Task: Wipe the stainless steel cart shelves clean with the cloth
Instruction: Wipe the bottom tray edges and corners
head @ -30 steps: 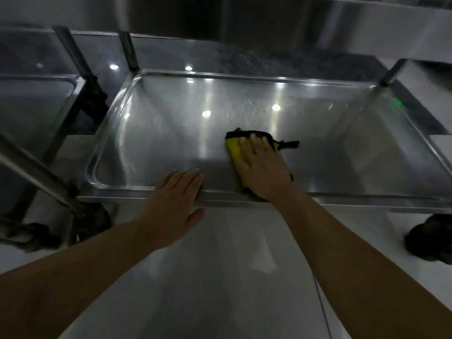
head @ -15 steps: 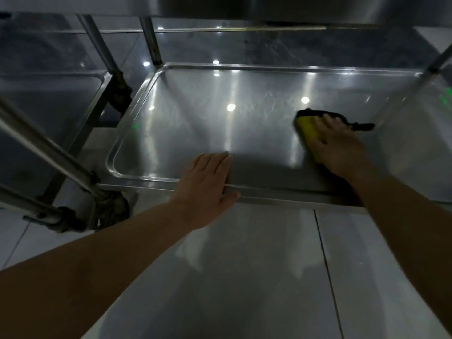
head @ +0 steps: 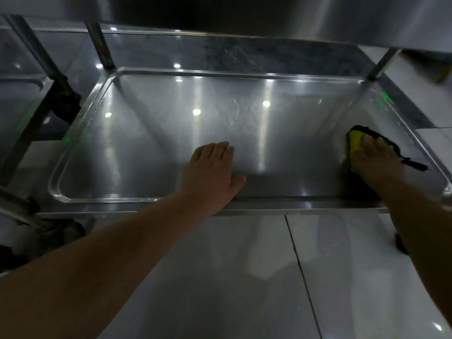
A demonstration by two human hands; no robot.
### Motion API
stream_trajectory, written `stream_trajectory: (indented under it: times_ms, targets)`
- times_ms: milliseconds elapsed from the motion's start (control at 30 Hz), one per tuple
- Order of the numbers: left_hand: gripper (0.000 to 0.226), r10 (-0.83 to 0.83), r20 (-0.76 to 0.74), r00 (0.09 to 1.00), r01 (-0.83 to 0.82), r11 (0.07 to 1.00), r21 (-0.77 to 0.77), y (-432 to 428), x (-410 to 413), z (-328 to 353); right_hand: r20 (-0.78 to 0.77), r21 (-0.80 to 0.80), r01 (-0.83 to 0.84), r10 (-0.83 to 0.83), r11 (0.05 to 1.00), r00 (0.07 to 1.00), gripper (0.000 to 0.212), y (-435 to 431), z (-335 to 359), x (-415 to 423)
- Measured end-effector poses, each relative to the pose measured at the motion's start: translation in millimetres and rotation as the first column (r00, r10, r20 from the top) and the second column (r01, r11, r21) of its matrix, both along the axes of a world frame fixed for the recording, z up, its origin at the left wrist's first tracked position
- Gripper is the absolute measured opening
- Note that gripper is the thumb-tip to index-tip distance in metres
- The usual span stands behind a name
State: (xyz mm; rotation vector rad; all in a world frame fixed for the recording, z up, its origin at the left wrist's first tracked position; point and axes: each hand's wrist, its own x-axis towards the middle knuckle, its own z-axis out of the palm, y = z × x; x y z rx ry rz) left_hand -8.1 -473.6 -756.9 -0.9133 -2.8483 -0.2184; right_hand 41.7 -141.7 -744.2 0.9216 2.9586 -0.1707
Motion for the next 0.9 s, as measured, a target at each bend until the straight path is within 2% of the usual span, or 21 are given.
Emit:
stream_trajectory:
  times_ms: [133,267,333,433,533,667,733,800,900]
  targets:
    - [0.066,0.021,-0.009,1.000,-0.021,1.000,0.005,-12.6,-7.9,-3.8,-0.077,0.060,-0.190,0.194,0.980,0.978,0.054,-62.4,-8.6,-39.3]
    - [0.063,0.099,0.013,0.995,-0.099,0.995,0.002,-48.3,-16.4,-4.3,0.112,0.096,-0.449,0.439,0.888,0.891,0.068,-136.8,-27.2,-95.7]
    - [0.061,0.124,0.006,0.992,-0.124,0.992,0.013,-69.7,-18.1,0.0,0.119,0.057,-0.466,0.458,0.883,0.881,0.079,-185.8,-31.1,-120.8]
    - [0.058,0.154,-0.012,0.988,-0.154,0.988,0.027,-102.8,-17.9,10.7,0.034,-0.003,-0.513,0.513,0.858,0.858,0.060,-264.7,-29.9,-144.4]
    - [0.050,0.201,-0.024,0.979,-0.199,0.978,0.060,-135.1,-14.8,21.6,-0.027,-0.035,-0.634,0.633,0.773,0.774,0.063,-328.6,-23.4,-156.6]
    - [0.053,0.239,-0.060,0.969,-0.232,0.967,0.102,-170.1,-12.6,25.2,0.004,-0.038,-0.801,0.802,0.597,0.597,0.069,-378.8,-30.9,-166.1]
    - [0.057,0.253,-0.072,0.965,-0.250,0.967,0.052,-180.8,-9.8,26.1,0.028,-0.020,-0.851,0.851,0.525,0.525,0.072,-385.2,-33.2,-168.3]
    - [0.059,0.264,-0.060,0.963,-0.266,0.964,-0.013,-189.0,-5.9,30.6,-0.005,-0.054,-0.845,0.847,0.531,0.532,0.071,-382.2,-30.6,-172.0]
    - [0.060,0.235,-0.048,0.971,-0.236,0.971,-0.035,-199.6,-3.8,33.0,-0.038,-0.094,-0.755,0.756,0.648,0.654,0.058,-385.9,-22.9,-174.6]
